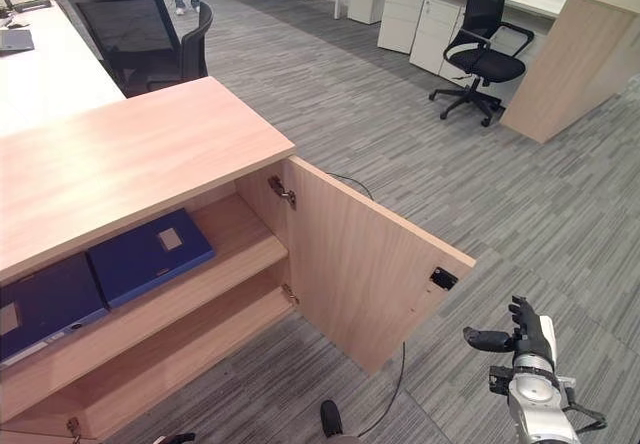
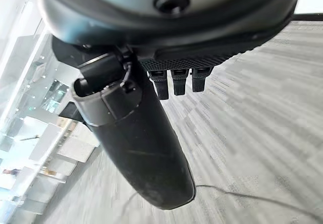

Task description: Put the empty folder in the office cabinet

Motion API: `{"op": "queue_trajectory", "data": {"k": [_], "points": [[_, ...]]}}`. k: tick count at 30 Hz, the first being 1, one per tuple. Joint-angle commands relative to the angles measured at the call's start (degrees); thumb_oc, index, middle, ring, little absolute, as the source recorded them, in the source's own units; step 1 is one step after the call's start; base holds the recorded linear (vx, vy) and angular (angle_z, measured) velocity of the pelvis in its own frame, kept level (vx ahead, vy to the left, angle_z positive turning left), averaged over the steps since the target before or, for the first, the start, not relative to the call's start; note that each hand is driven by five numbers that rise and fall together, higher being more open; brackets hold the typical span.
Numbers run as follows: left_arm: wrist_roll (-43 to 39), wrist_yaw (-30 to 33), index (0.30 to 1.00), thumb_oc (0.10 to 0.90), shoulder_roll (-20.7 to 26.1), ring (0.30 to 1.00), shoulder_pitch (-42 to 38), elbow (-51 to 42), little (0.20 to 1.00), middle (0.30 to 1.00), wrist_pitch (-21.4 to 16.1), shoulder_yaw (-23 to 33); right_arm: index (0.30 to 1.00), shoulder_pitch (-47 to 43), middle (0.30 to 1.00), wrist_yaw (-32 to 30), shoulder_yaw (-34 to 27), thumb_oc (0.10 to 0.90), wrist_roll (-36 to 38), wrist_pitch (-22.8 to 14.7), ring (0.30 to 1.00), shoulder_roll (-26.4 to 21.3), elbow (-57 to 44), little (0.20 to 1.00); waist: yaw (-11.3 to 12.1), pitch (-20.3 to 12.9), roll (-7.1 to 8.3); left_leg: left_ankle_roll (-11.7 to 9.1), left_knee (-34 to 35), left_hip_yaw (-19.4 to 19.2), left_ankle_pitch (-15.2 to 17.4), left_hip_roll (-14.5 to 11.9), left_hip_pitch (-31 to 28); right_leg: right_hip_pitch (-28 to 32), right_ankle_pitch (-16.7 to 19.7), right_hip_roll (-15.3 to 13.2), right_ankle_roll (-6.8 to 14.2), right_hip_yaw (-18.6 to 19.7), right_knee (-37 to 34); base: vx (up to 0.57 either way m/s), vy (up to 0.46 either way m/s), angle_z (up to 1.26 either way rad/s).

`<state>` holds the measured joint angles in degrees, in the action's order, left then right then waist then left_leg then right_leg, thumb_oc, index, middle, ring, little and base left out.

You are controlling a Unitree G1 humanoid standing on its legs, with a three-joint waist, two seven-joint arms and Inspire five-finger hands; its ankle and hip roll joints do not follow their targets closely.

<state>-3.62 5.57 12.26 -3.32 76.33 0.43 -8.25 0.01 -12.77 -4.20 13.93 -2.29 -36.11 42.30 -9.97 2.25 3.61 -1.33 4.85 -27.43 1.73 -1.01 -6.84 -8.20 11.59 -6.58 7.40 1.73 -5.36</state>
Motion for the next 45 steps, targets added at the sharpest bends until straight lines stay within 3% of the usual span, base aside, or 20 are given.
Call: {"op": "queue_trajectory", "data": {"k": [1,6,8,11,16,23,36,45], "points": [[0.9,0.6,0.9,0.8,1.7,0.9,-2.0,2.5,0.9,0.9,-0.7,0.9,0.9,-4.7,0.9,-1.6,-4.0,0.8,-0.9,-2.4,0.9,-2.9,3.3,0.9,0.7,-1.1,1.04,-1.0,0.2,9.1,1.5,-2.1,2.2,2.6,-4.2,-0.1,3.6,-1.0,1.4,0.01,-0.016,0.05],[0.3,0.4,0.9,0.8,1.4,0.9,-1.8,3.0,0.9,0.9,-0.8,0.0,0.9,-4.6,0.9,0.3,-1.7,0.8,2.8,-1.3,0.9,1.0,15.0,0.9,1.5,-1.3,1.2,-1.1,0.2,10.1,1.2,-2.3,2.6,3.0,-4.4,-0.1,3.2,-1.7,1.3,0.0,-0.016,0.13],[0.3,0.4,0.9,0.8,1.5,0.9,-1.8,3.0,0.9,0.9,-0.8,0.0,0.9,-4.8,0.9,0.4,-1.6,0.8,2.8,-1.4,0.9,0.9,15.2,0.9,1.5,-1.3,1.21,-1.1,0.2,10.1,1.2,-2.3,2.6,3.0,-4.4,-0.1,3.2,-1.7,1.3,0.0,-0.012,0.17],[0.1,0.3,0.9,0.8,1.5,0.9,-1.9,3.3,0.9,0.9,-0.7,-0.7,0.9,-5.9,0.9,2.2,0.6,0.8,5.9,-0.3,0.9,5.0,25.3,0.9,2.3,-1.6,1.18,-1.2,0.2,11.0,1.0,-2.4,2.9,3.5,-4.7,-0.1,2.8,-2.3,1.2,0.01,-0.025,0.13],[-0.3,0.3,0.9,0.8,1.7,0.9,-1.6,3.7,0.9,0.9,-0.7,-0.8,0.9,-6.4,0.9,3.8,1.7,0.8,8.9,0.5,0.9,9.7,32.9,0.9,3.0,-1.8,0.96,-1.3,0.2,11.9,0.8,-2.4,3.0,4.0,-5.0,-0.1,2.7,-3.0,1.2,0.01,-0.019,0.14],[0.1,1.0,0.9,0.8,2.5,0.9,-1.4,6.0,0.9,0.9,-0.4,0.5,0.9,-5.4,0.9,4.3,2.7,0.8,11.0,0.9,0.9,15.0,35.9,0.9,3.4,-2.5,1.13,-1.6,0.2,12.7,0.7,-2.5,3.1,4.6,-5.3,-0.1,2.5,-3.6,1.1,0.01,-0.023,0.08],[-0.7,1.2,0.9,0.8,2.1,0.9,-1.4,6.1,0.9,0.9,-0.7,0.7,0.9,-4.3,0.9,5.8,4.4,0.8,11.3,2.3,0.9,19.5,40.5,0.9,4.5,-3.6,1.22,-1.8,0.2,14.6,0.3,-2.6,3.7,5.3,-5.7,-0.2,2.4,-5.0,0.9,0.01,-0.015,0.1],[0.2,0.0,0.9,0.8,1.5,0.9,-0.6,6.7,0.9,0.9,-0.8,0.3,0.9,-2.9,0.9,8.9,10.7,0.8,2.3,4.5,0.9,22.1,42.1,0.9,6.0,-3.7,1.17,-1.9,0.2,16.3,-0.1,-2.4,4.1,6.2,-6.3,-0.5,2.0,-6.6,0.9,0.01,-0.013,0.12]]}}
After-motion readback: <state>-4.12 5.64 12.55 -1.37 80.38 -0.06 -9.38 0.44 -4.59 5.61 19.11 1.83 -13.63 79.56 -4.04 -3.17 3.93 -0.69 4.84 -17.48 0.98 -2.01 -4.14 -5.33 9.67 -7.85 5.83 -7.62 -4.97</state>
